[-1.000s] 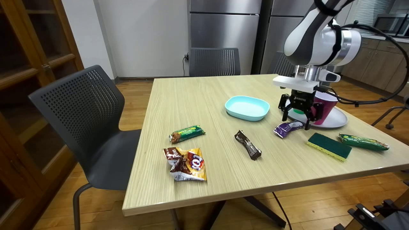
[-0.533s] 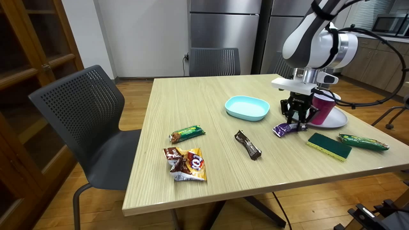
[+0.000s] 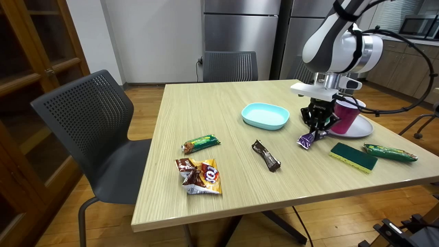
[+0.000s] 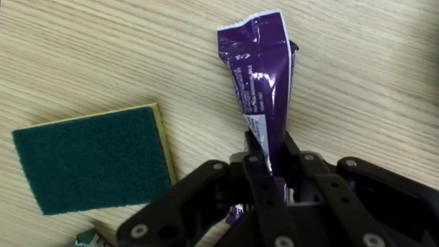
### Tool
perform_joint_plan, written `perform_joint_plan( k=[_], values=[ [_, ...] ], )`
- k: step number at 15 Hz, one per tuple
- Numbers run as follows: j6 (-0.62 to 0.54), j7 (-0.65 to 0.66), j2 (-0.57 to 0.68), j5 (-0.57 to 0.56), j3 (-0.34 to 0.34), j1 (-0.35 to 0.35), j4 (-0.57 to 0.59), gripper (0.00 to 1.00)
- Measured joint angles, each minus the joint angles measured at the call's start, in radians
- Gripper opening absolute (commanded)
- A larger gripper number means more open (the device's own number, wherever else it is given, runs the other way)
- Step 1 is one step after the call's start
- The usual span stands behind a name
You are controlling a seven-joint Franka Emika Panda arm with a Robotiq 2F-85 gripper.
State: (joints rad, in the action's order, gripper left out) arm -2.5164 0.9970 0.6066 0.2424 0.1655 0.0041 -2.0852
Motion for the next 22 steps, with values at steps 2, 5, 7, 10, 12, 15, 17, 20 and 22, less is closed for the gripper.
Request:
perform_joint_plan(
  k=[2,5,7,10,12,15,17,20,22],
  values=[
    [0.003,0.0,-0.005,0.0,0.0,0.005,0.0,0.04],
    [0.008,0.0,-0.024,-0.001,-0.001,0.018,0.0,0.04],
    [0.013,-0.001,-0.049,-0.003,-0.002,0.027,0.001,0.04],
    [0.023,-0.001,-0.087,-0.005,-0.007,0.034,0.013,0.04],
    [0.029,-0.001,-0.106,-0.005,-0.013,0.034,0.028,0.04],
    [0.062,-0.001,-0.113,-0.011,-0.019,0.035,0.067,0.04],
    [0.091,-0.001,-0.112,-0.019,-0.023,0.036,0.097,0.04],
    [0.132,-0.001,-0.101,-0.034,-0.024,0.04,0.152,0.04],
    [0.16,-0.001,-0.087,-0.04,-0.024,0.041,0.194,0.04]
  ],
)
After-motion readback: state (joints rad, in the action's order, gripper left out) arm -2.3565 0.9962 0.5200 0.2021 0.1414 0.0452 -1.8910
